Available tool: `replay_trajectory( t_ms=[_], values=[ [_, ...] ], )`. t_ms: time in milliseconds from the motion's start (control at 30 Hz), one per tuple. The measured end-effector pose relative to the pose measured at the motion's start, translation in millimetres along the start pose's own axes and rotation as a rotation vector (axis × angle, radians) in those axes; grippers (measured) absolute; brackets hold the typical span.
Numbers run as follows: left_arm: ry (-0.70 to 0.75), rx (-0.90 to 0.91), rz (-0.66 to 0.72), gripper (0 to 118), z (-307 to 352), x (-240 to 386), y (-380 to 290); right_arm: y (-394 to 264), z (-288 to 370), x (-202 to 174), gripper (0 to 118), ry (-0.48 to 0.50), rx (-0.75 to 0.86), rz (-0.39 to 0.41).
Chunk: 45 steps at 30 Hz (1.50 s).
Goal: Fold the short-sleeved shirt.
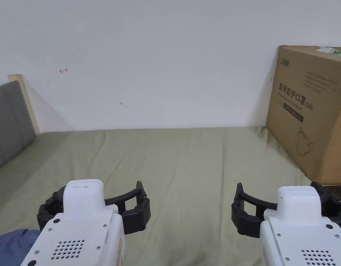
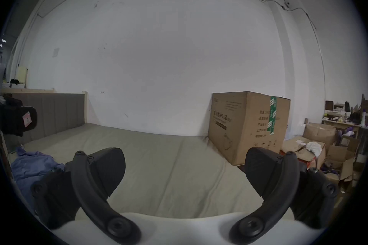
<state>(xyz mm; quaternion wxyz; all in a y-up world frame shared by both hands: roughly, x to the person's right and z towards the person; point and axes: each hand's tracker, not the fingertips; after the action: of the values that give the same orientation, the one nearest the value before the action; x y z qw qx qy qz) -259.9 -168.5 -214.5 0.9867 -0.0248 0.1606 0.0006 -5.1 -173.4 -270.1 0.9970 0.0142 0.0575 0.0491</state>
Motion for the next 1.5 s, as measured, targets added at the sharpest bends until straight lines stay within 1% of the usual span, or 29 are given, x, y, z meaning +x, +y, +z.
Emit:
replay_trajectory(
  t_ms=[33, 67, 100, 133, 167, 200, 233, 267, 300, 333, 367, 400, 433, 467, 633, 700, 833, 900, 1000, 1033, 1067, 1133, 1200, 1300, 1433, 1500],
  values=[
    [0.004, -0.003, 0.001, 118, 1, 0, 1, -1, -5, 2, 117, -0.023, -0.028, 0.022],
    [0.002, -0.006, 0.001, 113, 2, 0, 1, 1, -5, 2, 116, -0.02, -0.045, 0.028],
    [0.004, -0.005, -0.001, 104, 4, 2, 2, 2, -5, 2, 113, -0.001, -0.049, 0.026],
    [0.005, 0.0, -0.013, 86, 6, 2, 2, 2, -4, 2, 105, -0.002, -0.048, 0.022],
    [0.003, 0.006, -0.037, 53, 7, 3, 2, 0, -3, 1, 80, -0.007, -0.044, 0.021],
    [0.013, 0.005, -0.062, 32, 6, 4, 2, 0, -3, 1, 53, -0.007, -0.031, 0.015],
    [0.016, 0.006, -0.083, 18, 6, 7, 3, 1, -4, -1, 34, -0.032, -0.036, 0.015],
    [0.016, 0.009, -0.085, 13, 7, 8, 3, 1, -6, 0, 31, -0.038, -0.04, 0.013],
    [0.015, 0.007, -0.08, 9, 8, 7, 4, 1, -6, -1, 30, -0.039, -0.047, 0.011],
    [0.013, 0.002, -0.077, 3, 9, 6, 5, 0, -7, 1, 29, 0.009, -0.048, -0.01],
    [0.002, 0.006, -0.067, 1, 9, 6, 5, -1, -8, 1, 23, -0.02, -0.051, 0.0],
    [0.001, 0.006, -0.061, 0, 8, 7, 5, -2, -9, 1, 13, -0.023, -0.05, -0.002],
    [0.004, 0.005, -0.061, 0, 8, 7, 6, -2, -8, 0, 5, -0.023, -0.051, -0.001],
    [0.01, 0.01, -0.06, 0, 8, 7, 5, -3, -9, 0, 3, -0.022, -0.051, 0.001],
    [0.007, -0.027, -0.016, 0, 1, 2, 6, -5, -12, 0, 0, -0.008, -0.069, 0.006],
    [0.011, -0.037, -0.004, 0, -1, 1, 5, -4, -10, -1, 0, -0.002, -0.073, -0.008],
    [0.014, -0.052, -0.015, 0, -4, 0, 3, -4, -11, -4, 0, 0.008, -0.071, 0.015],
    [0.014, -0.052, -0.005, 0, -3, -3, 4, -2, -15, -6, 0, 0.043, -0.092, -0.011],
    [0.038, -0.056, 0.0, 0, -2, -15, 6, 0, -18, -18, 0, 0.069, -0.094, -0.01],
    [0.056, -0.056, -0.001, 0, 0, -19, 6, 1, -19, -23, 0, 0.088, -0.089, -0.005],
    [0.08, -0.058, 0.001, 0, 2, -26, 7, 3, -19, -29, 0, 0.13, -0.09, -0.008],
    [0.125, -0.059, 0.007, 0, 7, -43, 8, 6, -21, -44, 0, 0.206, -0.084, -0.045],
    [0.179, -0.06, 0.006, 0, 15, -57, 9, 8, -24, -61, 0, 0.271, -0.09, -0.057],
    [0.282, -0.067, -0.005, 0, 30, -83, 9, 16, -17, -99, 0, 0.37, -0.082, -0.034],
    [0.389, -0.081, 0.011, 0, 50, -115, 9, 17, -13, -134, 0, 0.501, -0.085, -0.028],
    [0.429, -0.086, 0.012, 0, 61, -128, 9, 17, -11, -150, 0, 0.55, -0.081, -0.018]
  ],
)
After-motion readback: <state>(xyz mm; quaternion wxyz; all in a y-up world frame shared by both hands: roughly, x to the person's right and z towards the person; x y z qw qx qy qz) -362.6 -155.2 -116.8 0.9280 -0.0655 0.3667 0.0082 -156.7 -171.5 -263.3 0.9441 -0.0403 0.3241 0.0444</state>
